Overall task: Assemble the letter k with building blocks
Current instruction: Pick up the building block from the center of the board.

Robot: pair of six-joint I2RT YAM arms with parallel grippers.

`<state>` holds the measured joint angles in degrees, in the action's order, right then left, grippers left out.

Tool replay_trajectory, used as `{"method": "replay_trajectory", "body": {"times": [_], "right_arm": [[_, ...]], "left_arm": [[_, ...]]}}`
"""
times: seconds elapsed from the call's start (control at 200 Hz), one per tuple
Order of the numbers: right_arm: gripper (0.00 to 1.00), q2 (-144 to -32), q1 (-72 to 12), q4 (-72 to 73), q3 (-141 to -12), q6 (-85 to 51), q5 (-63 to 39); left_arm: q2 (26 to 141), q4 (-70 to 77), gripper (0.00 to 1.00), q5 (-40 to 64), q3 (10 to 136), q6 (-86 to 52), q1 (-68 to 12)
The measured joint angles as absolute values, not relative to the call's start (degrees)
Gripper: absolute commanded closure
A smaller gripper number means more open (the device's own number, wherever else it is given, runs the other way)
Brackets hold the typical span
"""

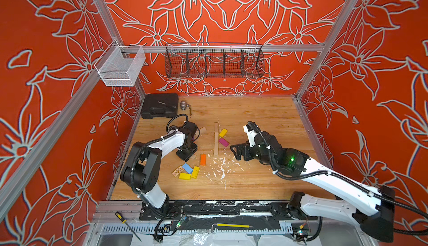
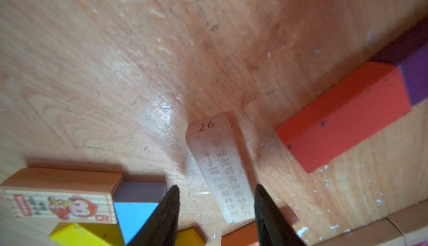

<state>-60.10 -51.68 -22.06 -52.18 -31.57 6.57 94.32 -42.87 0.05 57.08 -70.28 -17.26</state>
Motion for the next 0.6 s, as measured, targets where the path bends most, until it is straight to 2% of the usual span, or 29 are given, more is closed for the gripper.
{"method": "replay_trajectory", "body": {"times": [0.12,0.235,0.601], "right_arm": [[0.02,-60.7,-51.7,-22.1,-52.2,-31.6,6.5],[0.02,-60.7,-51.7,-22.1,-52.2,-31.6,6.5],[0.02,-60.6,-51.7,-22.2,-52.2,-31.8,6.6]], "left_arm": [[94.8,-42.8,0.5,-0.1,57.1,-69.9,-17.3],[95.1,-42.3,0.57,-0.1,57.1,-69.3,-17.3],[96.1,-41.4,0.69,-0.1,57.0,-68.6,-17.3]]}}
